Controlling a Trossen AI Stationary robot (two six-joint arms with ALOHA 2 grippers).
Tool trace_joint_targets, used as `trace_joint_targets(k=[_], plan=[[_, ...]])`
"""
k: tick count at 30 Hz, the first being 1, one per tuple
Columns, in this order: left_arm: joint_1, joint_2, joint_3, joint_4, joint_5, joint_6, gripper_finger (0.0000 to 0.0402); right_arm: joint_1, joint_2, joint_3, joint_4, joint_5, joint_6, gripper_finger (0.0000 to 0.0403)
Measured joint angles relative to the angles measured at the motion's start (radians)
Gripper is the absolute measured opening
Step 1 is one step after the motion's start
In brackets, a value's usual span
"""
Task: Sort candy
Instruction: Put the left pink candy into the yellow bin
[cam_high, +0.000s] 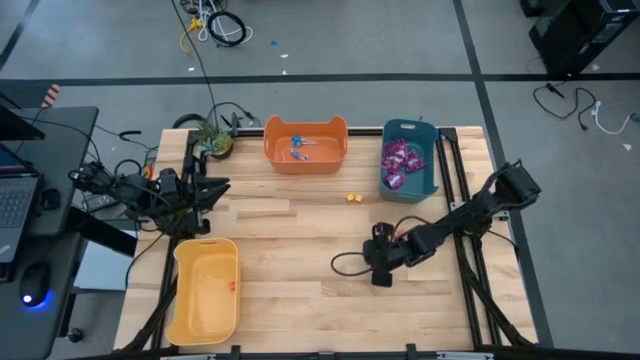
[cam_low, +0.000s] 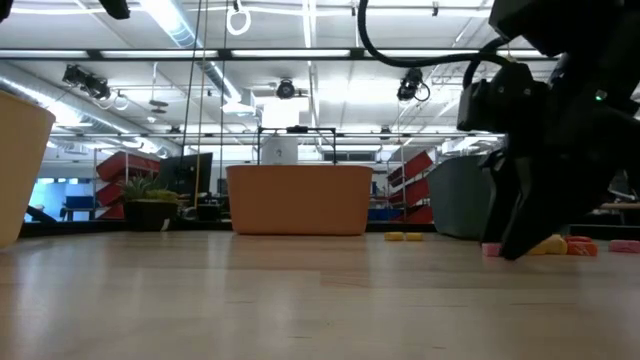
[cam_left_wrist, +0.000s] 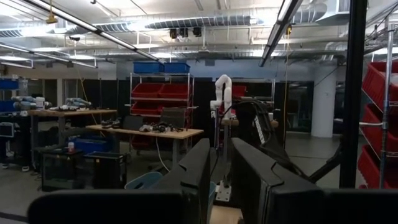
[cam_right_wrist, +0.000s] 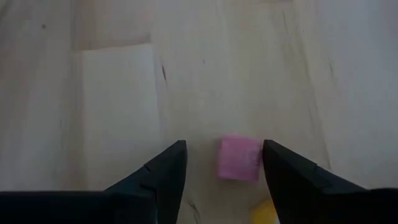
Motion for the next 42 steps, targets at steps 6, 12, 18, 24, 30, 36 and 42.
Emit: trace_joint_targets(k=[6, 12, 18, 24, 30, 36, 42], plan=[[0.000, 0.000, 0.000, 0.000, 0.000, 0.000, 0.0067, 0.000, 0.010, 0.002, 0.004, 0.001, 0.012, 0.0197], [0.000, 0.000, 0.000, 0.000, 0.000, 0.000, 0.0067, 0.000, 0.011, 0.002, 0.003, -0.004, 0.012, 0.0187], [0.000, 0.000, 0.000, -0.002, 0.000, 0.000, 0.0067, 0.000, 0.011, 0.002, 0.000, -0.018, 0.020, 0.0161], [0.000, 0.000, 0.000, -0.003, 0.000, 0.000, 0.0067, 0.000, 0.011, 0.002, 0.000, -0.024, 0.020, 0.0120], [0.000, 0.000, 0.000, -0.003, 0.000, 0.000, 0.0067, 0.000, 0.011, 0.002, -0.003, -0.024, 0.018, 0.0087], [0.000, 0.000, 0.000, -0.003, 0.000, 0.000, 0.0067, 0.000, 0.011, 0.002, -0.003, -0.024, 0.017, 0.0085], [0.000, 0.000, 0.000, -0.003, 0.000, 0.000, 0.0067, 0.000, 0.012, 0.002, 0.000, -0.023, 0.017, 0.0082]])
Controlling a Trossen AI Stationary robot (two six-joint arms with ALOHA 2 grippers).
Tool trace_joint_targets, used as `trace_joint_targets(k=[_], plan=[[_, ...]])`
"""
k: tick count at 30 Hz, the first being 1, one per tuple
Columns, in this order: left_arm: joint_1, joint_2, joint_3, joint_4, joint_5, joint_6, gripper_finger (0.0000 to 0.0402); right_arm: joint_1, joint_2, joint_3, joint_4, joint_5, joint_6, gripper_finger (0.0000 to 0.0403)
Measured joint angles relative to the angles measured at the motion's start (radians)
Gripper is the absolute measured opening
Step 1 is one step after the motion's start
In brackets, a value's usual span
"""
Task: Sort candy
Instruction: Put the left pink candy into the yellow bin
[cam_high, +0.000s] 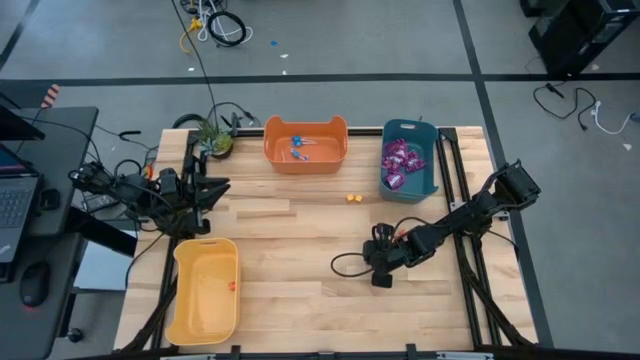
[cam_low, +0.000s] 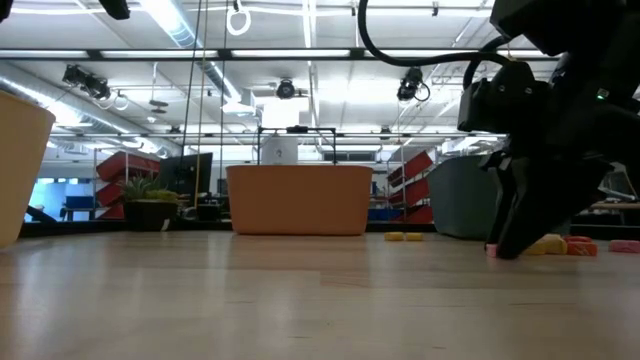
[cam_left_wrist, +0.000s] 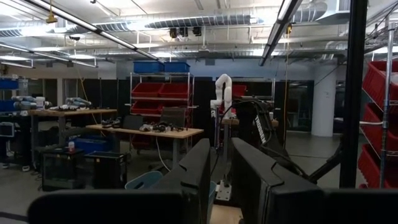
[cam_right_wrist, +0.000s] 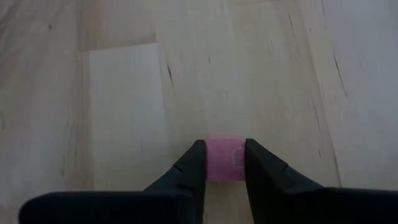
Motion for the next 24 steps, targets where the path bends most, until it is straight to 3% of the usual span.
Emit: trace_joint_targets(k=[12, 24], plan=[[0.000, 0.000, 0.000, 0.054, 0.000, 0.000, 0.0067, -0.009, 0.005, 0.117, 0.076, 0.096, -0.108, 0.0078], [0.000, 0.000, 0.000, 0.125, 0.011, 0.000, 0.0067, -0.112, 0.006, 0.158, 0.631, 0.083, -0.398, 0.0077]])
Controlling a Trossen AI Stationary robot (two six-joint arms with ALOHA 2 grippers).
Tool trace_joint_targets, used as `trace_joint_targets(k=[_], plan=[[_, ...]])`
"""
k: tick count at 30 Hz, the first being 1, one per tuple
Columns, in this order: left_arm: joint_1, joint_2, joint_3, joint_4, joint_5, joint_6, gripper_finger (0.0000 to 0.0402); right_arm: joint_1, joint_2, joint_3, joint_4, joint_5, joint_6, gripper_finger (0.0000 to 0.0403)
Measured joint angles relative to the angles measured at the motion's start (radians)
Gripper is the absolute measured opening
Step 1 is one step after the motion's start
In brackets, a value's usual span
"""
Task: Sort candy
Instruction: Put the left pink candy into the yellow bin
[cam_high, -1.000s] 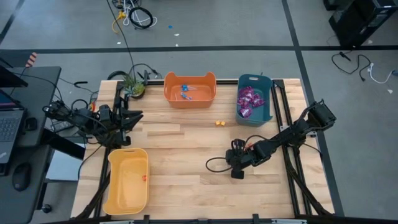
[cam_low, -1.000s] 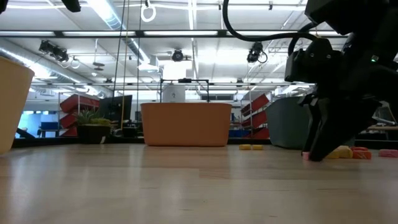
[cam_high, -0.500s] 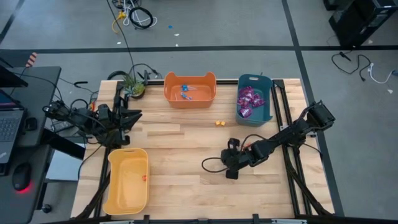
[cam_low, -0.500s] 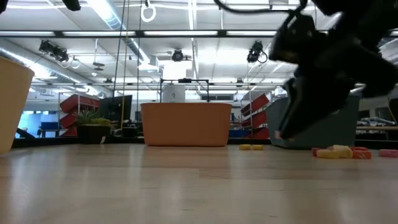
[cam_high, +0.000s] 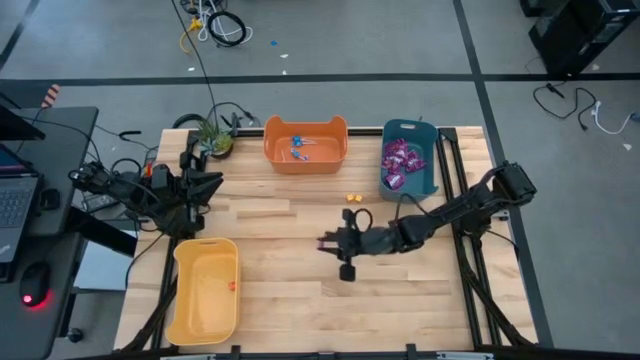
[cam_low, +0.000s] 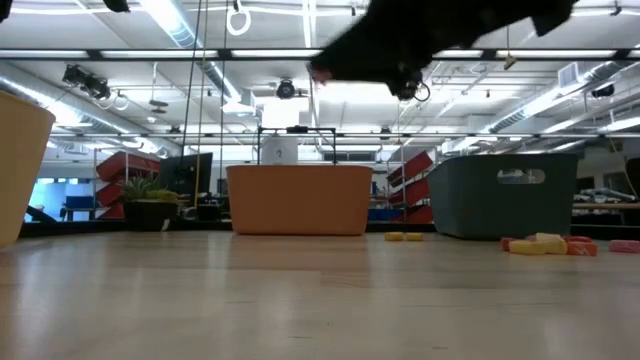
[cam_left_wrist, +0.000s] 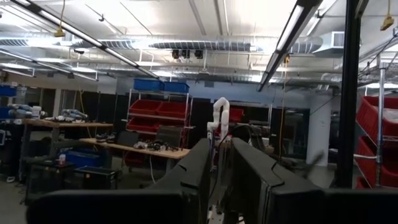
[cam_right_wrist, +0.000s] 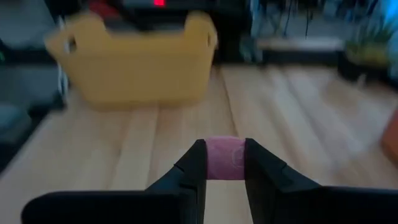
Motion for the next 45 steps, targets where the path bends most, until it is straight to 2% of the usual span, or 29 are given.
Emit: trace_joint_targets(k=[7, 13, 26, 45], plan=[[0.000, 0.000, 0.000, 0.004, 0.000, 0.000, 0.0067, -0.044, 0.006, 0.000, 0.238, -0.076, -0.122, 0.0077], [0.000, 0.000, 0.000, 0.007, 0.000, 0.000, 0.0067, -0.063, 0.105, 0.035, 0.436, -0.143, -0.201, 0.0077], [0.000, 0.000, 0.000, 0.013, 0.000, 0.000, 0.0067, -0.102, 0.329, 0.312, 0.448, -0.298, -0.245, 0.0077], [0.000, 0.000, 0.000, 0.043, 0.000, 0.000, 0.0067, -0.142, 0.609, 0.669, 0.450, -0.362, -0.229, 0.0077]])
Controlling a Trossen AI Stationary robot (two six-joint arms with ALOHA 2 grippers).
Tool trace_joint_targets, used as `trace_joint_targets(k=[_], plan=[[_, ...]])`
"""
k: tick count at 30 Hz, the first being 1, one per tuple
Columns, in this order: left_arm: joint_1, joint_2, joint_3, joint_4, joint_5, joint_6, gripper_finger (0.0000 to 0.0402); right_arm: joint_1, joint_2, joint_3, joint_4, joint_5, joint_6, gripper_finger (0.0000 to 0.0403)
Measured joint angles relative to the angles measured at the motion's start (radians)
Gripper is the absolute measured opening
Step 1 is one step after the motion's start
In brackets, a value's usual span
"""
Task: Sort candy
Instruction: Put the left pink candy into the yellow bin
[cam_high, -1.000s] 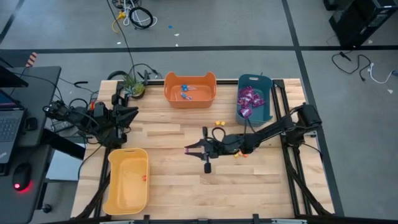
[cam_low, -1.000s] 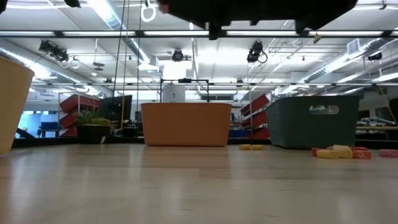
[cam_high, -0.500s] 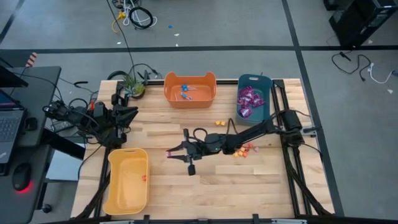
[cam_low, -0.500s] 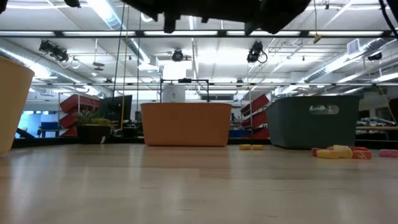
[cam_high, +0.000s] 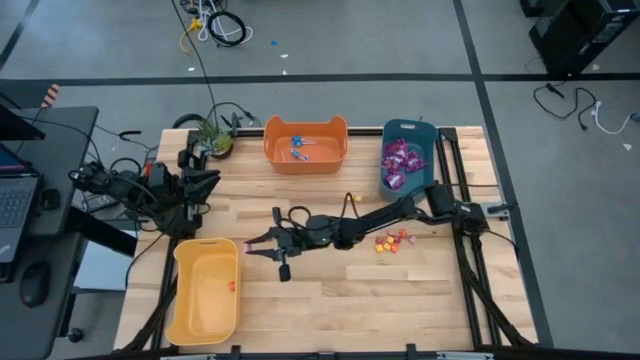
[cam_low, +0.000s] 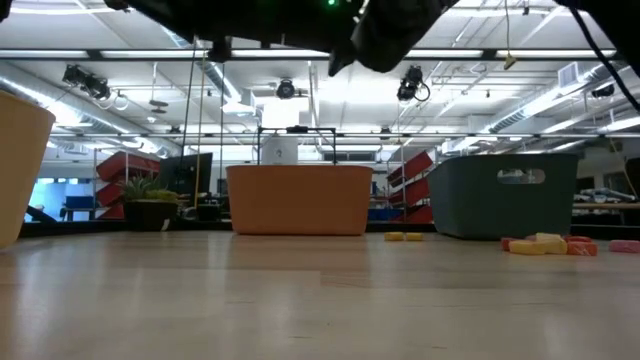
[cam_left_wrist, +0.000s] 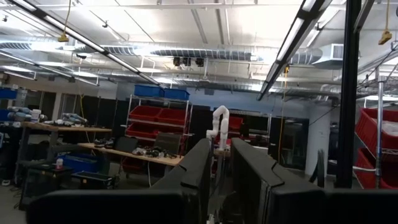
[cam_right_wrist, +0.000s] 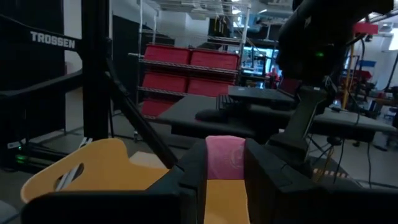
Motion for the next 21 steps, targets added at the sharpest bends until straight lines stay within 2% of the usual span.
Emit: trace_joint_targets(k=[9, 21], plan=[[0.000, 0.000, 0.000, 0.000, 0.000, 0.000, 0.0067, -0.020, 0.112, 0.146, -0.001, -0.040, 0.018, 0.0077], [0.000, 0.000, 0.000, -0.001, 0.000, 0.000, 0.0067, -0.032, 0.233, 0.274, -0.004, -0.067, 0.080, 0.0077]])
